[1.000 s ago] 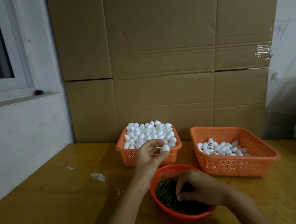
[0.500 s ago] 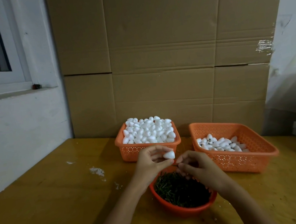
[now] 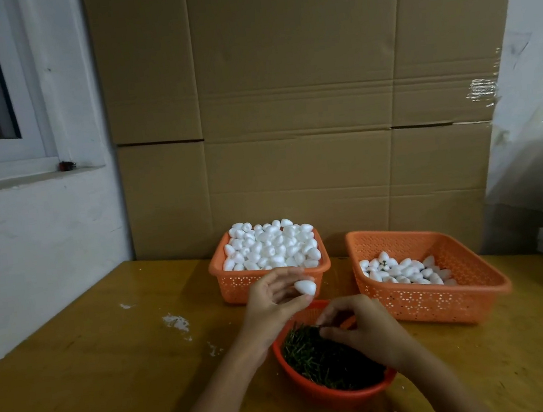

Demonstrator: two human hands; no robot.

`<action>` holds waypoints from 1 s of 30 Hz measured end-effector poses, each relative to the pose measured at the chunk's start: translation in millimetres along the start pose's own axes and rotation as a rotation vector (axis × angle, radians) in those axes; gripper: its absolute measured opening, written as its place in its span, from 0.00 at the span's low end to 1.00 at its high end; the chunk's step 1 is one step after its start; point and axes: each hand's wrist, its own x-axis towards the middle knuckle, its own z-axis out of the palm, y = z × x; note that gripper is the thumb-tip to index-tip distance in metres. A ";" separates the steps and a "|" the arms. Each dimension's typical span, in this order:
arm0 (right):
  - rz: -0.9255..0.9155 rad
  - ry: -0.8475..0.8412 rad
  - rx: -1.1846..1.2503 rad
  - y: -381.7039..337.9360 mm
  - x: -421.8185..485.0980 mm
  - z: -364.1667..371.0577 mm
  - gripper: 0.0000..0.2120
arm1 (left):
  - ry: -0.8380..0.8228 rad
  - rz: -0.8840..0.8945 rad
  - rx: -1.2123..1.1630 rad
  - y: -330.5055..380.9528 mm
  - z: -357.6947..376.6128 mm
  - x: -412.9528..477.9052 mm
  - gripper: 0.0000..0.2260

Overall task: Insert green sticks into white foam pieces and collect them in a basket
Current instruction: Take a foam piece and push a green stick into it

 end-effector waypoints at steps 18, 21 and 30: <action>-0.042 -0.131 -0.255 2.7 5.5 7.2 0.07 | 0.021 -0.026 -0.080 -1.9 4.4 1.8 0.11; -0.048 -0.150 -0.265 1.4 7.3 8.9 0.07 | 0.018 -0.027 -0.064 -2.8 3.1 2.8 0.11; -0.056 -0.156 -0.281 0.0 7.5 8.7 0.07 | -0.004 -0.020 0.023 -4.1 0.7 1.4 0.12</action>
